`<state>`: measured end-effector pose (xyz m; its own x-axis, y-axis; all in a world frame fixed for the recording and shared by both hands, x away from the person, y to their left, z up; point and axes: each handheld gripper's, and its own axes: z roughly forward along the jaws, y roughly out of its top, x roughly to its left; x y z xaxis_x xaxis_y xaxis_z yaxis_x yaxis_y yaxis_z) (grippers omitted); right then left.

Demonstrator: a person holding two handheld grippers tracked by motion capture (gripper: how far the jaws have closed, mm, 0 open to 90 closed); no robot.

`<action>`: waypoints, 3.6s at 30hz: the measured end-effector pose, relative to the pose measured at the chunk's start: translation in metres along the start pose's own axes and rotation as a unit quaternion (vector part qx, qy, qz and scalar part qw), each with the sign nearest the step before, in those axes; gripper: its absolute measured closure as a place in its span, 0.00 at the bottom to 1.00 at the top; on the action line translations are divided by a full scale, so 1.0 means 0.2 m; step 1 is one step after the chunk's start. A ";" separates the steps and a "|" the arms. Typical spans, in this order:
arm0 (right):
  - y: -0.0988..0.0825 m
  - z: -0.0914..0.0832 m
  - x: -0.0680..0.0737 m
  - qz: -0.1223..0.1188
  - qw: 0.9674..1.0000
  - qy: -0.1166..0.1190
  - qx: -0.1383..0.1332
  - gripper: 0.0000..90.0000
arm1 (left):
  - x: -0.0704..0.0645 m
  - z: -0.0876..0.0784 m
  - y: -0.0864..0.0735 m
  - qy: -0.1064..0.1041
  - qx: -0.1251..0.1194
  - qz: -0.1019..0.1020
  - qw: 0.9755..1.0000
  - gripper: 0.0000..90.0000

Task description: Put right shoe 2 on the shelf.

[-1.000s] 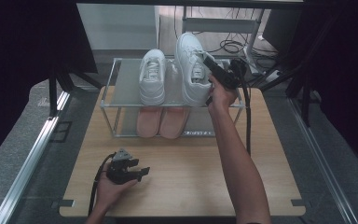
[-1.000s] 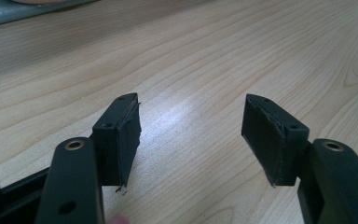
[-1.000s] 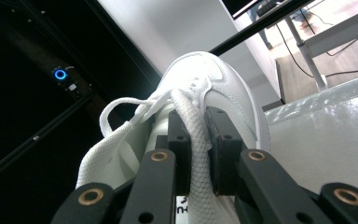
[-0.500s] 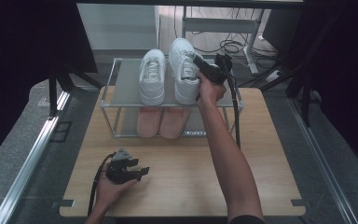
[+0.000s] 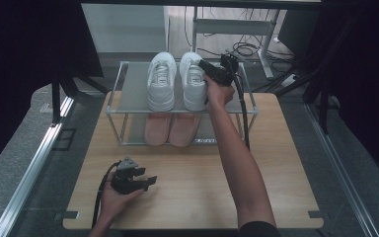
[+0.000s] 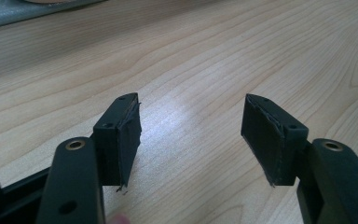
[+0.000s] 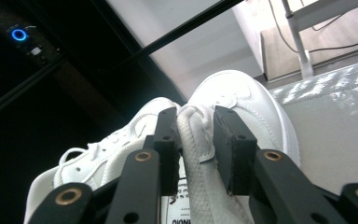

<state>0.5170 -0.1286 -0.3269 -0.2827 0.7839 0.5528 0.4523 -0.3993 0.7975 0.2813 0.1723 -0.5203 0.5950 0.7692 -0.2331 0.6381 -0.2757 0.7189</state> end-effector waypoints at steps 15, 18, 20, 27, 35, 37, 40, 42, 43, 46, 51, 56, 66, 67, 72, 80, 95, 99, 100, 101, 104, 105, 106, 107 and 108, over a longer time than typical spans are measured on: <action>0.03 -0.24 -0.08 -0.050 0.998 0.048 -0.009 0.77 | -0.01 -0.01 0.00 0.002 -0.004 -0.002 1.000 0.43; 0.02 -0.30 -0.12 -0.052 0.997 0.053 -0.007 0.82 | -0.01 -0.01 0.00 0.003 -0.004 -0.001 1.000 0.43; 0.01 -0.33 -0.14 -0.052 0.997 0.055 -0.006 0.84 | -0.01 -0.01 0.00 0.003 -0.004 -0.001 1.000 0.43; -0.05 -0.38 -0.21 -0.050 0.997 0.060 0.000 0.91 | -0.01 -0.01 0.00 0.003 -0.003 -0.001 1.000 0.43; -0.13 -0.41 -0.24 -0.065 0.995 0.067 0.017 0.96 | -0.01 -0.01 0.00 0.003 -0.001 -0.002 1.000 0.43; -0.14 -0.41 -0.25 -0.063 0.996 0.068 0.017 0.96 | -0.02 -0.01 0.01 0.004 -0.001 -0.003 1.000 0.43; -0.16 -0.42 -0.26 -0.063 0.996 0.068 0.020 0.97 | -0.02 -0.01 0.01 0.005 -0.003 -0.001 1.000 0.43; -0.18 -0.43 -0.27 -0.064 0.995 0.069 0.022 0.97 | -0.02 -0.01 0.01 0.006 -0.001 0.004 1.000 0.43; -0.18 -0.43 -0.27 -0.065 0.995 0.068 0.023 0.97 | -0.02 -0.01 0.00 0.007 0.001 0.004 1.000 0.43; -0.20 -0.43 -0.28 -0.066 0.995 0.066 0.025 0.97 | -0.03 -0.01 0.00 0.005 0.001 0.007 1.000 0.43; -0.22 -0.43 -0.27 -0.069 0.995 0.067 0.029 0.99 | -0.04 -0.02 0.00 0.005 -0.001 0.008 1.000 0.43; -0.25 -0.41 -0.24 -0.076 0.994 0.068 0.040 0.99 | -0.04 -0.03 0.00 0.007 -0.003 0.008 1.000 0.43; -0.30 -0.39 -0.21 -0.086 0.993 0.067 0.045 1.00 | -0.03 -0.03 0.00 0.007 -0.002 0.008 1.000 0.43; -0.30 -0.39 -0.20 -0.088 0.993 0.064 0.045 1.00 | -0.03 -0.03 0.00 0.007 -0.002 0.008 1.000 0.43; -0.31 -0.38 -0.18 -0.085 0.993 0.072 0.047 1.00 | -0.04 -0.03 0.00 0.007 -0.001 0.009 1.000 0.43; -0.34 -0.35 -0.14 -0.080 0.992 0.089 0.051 1.00 | -0.03 -0.03 0.00 0.007 -0.001 0.009 1.000 0.43; -0.35 -0.36 -0.11 -0.083 0.989 0.112 0.047 0.98 | -0.03 -0.04 -0.01 0.008 -0.002 0.009 1.000 0.43; -0.35 -0.39 -0.12 -0.084 0.988 0.124 0.041 0.94 | -0.03 -0.04 -0.01 0.010 -0.002 0.008 1.000 0.43; -0.34 -0.40 -0.13 -0.084 0.987 0.129 0.038 0.92 | -0.03 -0.04 -0.01 0.010 -0.002 0.008 1.000 0.43; -0.34 -0.41 -0.14 -0.084 0.987 0.133 0.036 0.89 | -0.03 -0.04 -0.01 0.010 -0.001 0.008 1.000 0.43; -0.34 -0.44 -0.16 -0.084 0.986 0.140 0.033 0.84 | -0.03 -0.04 -0.01 0.010 0.000 0.009 1.000 0.43; -0.34 -0.45 -0.17 -0.085 0.986 0.141 0.032 0.83 | -0.03 -0.04 -0.01 0.010 0.001 0.010 1.000 0.43; -0.34 -0.45 -0.18 -0.082 0.986 0.143 0.032 0.82 | -0.03 -0.04 -0.01 0.010 0.001 0.010 1.000 0.43; -0.34 -0.46 -0.19 -0.085 0.986 0.144 0.030 0.82 | -0.04 -0.04 -0.01 0.010 0.001 0.010 1.000 0.43; -0.34 -0.48 -0.19 -0.082 0.986 0.145 0.028 0.81 | -0.04 -0.04 -0.01 0.011 0.001 0.010 1.000 0.43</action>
<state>0.4165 -0.1767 -0.3798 -0.5817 0.6641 0.4696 0.4237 -0.2454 0.8719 0.2720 0.1718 -0.5149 0.5969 0.7756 -0.2053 0.6270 -0.2913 0.7225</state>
